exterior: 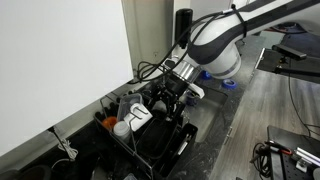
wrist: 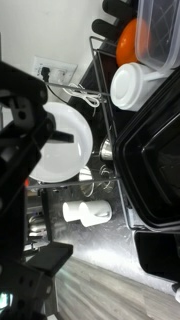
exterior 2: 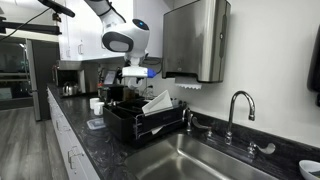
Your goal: Take the cup off the cup holder and put it in the sink
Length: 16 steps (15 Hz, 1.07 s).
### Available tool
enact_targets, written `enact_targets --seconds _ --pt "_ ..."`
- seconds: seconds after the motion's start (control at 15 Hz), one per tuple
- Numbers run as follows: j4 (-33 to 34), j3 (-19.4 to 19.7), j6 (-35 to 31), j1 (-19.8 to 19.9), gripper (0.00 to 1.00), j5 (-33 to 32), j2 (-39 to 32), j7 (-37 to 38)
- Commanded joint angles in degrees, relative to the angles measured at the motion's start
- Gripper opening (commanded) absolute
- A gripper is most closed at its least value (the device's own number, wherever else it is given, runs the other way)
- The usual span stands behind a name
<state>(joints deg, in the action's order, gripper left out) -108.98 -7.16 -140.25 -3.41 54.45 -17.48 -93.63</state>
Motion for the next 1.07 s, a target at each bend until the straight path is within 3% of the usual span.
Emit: enact_targets --seconds 0.0,0.07,0.13,0.2,0.87,1.0 --pt "-0.15 -1.26 -3.43 -0.53 1.0 -0.08 -0.88 0.78" --pt "-0.12 -1.58 -3.89 -0.62 1.0 -0.07 -1.01 0.86" --pt "-0.16 -1.91 -4.38 -0.67 0.75 0.18 -1.07 0.75" --pt "-0.12 -2.2 -4.33 -0.67 0.74 -0.02 -1.14 0.51" --pt "-0.54 -2.93 -5.36 -0.52 0.02 0.21 -0.67 0.45" --pt "-0.63 -2.91 -5.7 -0.44 0.0 0.3 -0.5 0.48"
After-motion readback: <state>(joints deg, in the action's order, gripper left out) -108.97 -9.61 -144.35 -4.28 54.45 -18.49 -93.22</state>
